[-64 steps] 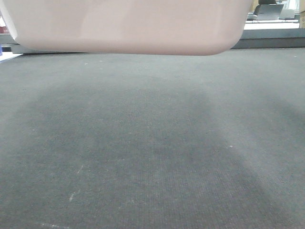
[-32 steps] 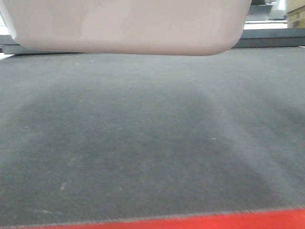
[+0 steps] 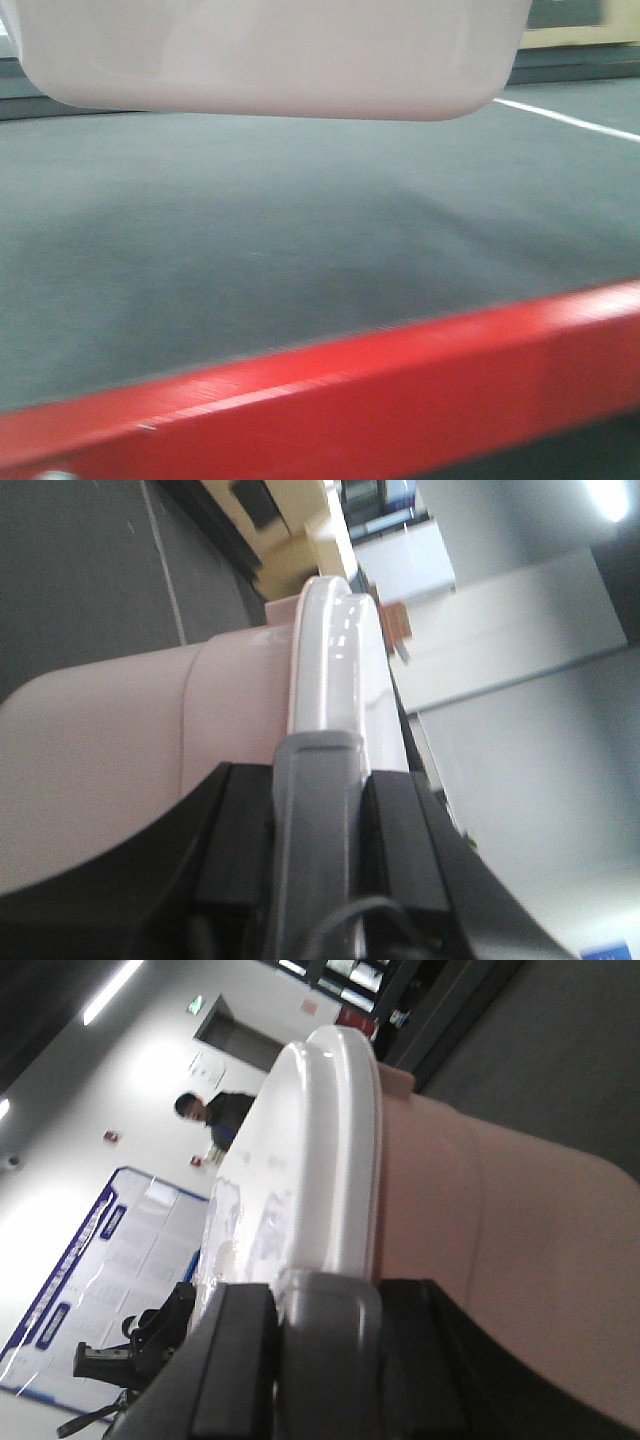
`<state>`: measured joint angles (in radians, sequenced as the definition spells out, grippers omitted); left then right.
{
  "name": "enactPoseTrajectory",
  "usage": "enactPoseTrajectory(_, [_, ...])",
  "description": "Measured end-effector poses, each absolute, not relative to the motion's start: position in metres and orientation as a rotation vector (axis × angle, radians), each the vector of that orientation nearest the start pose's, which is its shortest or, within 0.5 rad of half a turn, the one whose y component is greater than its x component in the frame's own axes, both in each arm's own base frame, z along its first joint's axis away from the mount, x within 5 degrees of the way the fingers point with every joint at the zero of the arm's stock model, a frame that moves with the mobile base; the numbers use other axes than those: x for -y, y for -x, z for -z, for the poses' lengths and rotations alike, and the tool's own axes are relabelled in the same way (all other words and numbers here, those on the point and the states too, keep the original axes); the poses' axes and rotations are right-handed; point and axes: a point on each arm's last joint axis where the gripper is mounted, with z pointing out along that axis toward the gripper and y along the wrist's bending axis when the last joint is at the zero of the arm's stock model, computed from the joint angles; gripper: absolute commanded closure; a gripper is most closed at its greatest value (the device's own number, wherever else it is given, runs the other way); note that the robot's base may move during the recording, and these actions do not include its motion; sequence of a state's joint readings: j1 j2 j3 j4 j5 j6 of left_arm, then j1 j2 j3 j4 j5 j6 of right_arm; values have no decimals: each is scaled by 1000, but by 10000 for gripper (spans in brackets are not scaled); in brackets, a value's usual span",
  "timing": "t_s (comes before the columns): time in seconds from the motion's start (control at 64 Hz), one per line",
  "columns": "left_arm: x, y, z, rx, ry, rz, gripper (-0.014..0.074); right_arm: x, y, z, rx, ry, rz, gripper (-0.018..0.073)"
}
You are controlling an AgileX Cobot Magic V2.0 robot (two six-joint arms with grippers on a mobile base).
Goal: Grab white bin and place on right shelf
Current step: 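Hold the bin raised with both grippers while the base drives away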
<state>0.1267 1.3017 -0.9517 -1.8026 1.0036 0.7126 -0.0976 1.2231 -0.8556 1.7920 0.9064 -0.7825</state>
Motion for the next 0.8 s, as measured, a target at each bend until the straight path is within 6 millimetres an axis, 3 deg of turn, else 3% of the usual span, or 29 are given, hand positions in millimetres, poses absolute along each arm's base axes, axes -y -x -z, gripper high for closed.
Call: enactPoseTrajectory(0.797, [44,-268,-365,-1751,296,1584,722,-43,-254,-351,-1758,-375,-1414,490])
